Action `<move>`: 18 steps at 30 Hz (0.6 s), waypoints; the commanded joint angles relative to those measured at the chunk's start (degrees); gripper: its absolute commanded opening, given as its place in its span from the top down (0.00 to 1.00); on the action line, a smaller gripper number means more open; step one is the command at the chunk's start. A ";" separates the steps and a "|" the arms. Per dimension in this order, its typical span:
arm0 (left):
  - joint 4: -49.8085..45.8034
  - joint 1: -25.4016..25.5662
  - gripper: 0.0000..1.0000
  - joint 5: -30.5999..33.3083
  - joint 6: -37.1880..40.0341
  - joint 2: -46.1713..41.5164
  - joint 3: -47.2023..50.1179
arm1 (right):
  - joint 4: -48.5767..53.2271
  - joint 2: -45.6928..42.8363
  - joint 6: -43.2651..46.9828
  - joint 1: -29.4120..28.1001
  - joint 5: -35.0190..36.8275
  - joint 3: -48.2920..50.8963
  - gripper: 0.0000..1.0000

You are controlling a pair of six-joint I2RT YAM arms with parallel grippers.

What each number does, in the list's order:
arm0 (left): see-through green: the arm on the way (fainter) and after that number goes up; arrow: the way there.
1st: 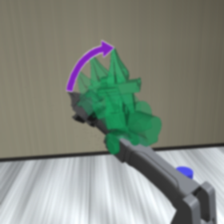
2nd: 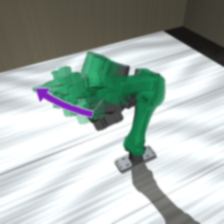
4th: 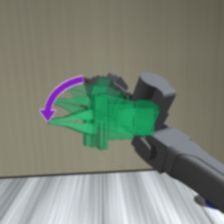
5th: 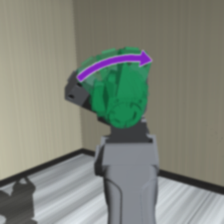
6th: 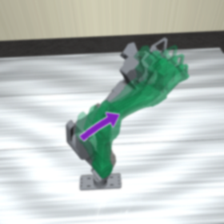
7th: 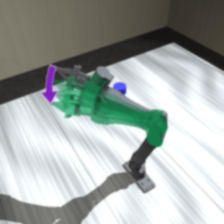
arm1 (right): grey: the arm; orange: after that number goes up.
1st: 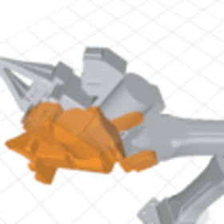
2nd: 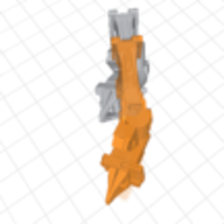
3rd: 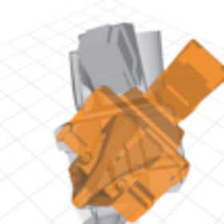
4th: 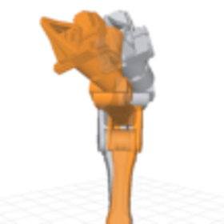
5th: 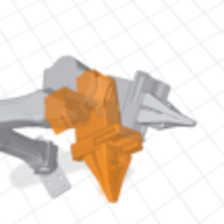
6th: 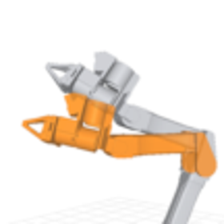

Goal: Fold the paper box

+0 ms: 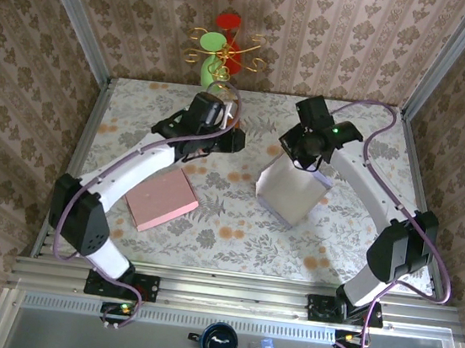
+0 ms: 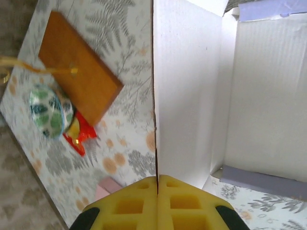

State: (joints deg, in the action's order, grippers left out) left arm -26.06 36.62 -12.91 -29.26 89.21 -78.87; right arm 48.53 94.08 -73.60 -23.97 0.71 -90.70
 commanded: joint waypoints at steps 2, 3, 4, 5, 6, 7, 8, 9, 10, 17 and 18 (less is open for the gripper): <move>-1.36 -0.06 0.62 -6.60 9.72 -4.48 5.05 | 10.17 4.15 -18.15 -1.15 11.55 -9.68 1.00; -0.19 -0.10 0.61 -8.30 11.02 -5.69 6.59 | 12.07 5.32 -19.70 -1.33 12.74 -12.15 1.00; 0.88 -0.06 0.60 -9.49 11.73 -6.76 8.22 | 13.96 6.40 -20.68 -1.43 13.44 -13.95 1.00; 2.28 -0.07 0.59 -10.79 12.64 -7.84 9.83 | 16.16 7.59 -22.01 -1.53 14.31 -15.63 1.00; 3.69 0.01 0.58 -12.09 13.45 -8.68 11.38 | 17.70 8.82 -23.22 -1.52 14.53 -17.32 1.00; 4.40 0.07 0.57 -12.75 13.92 -9.20 12.27 | 18.77 9.71 -24.04 -1.57 14.54 -18.50 1.00; 5.06 0.20 0.56 -13.06 14.27 -9.52 13.08 | 19.49 10.53 -24.93 -1.57 14.42 -19.34 1.00; 5.37 0.44 0.54 -13.03 14.54 -9.44 13.36 | 19.42 11.00 -25.64 -1.58 14.03 -19.60 1.00; 5.58 0.68 0.53 -12.73 14.79 -9.03 13.35 | 18.97 11.28 -26.49 -1.62 13.66 -19.39 1.00; 6.40 2.52 0.49 -8.47 17.82 -2.82 8.40 | 18.86 12.19 -28.16 -1.70 13.35 -19.60 1.00; 6.13 2.99 0.49 -7.84 18.57 -1.91 7.33 | 18.88 12.34 -28.17 -1.70 13.33 -19.62 1.00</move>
State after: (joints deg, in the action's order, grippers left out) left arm -21.23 38.68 -22.24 -14.41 84.75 -68.10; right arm 64.03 105.62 -98.98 -25.30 10.79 -108.86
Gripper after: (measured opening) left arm 0.509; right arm 0.065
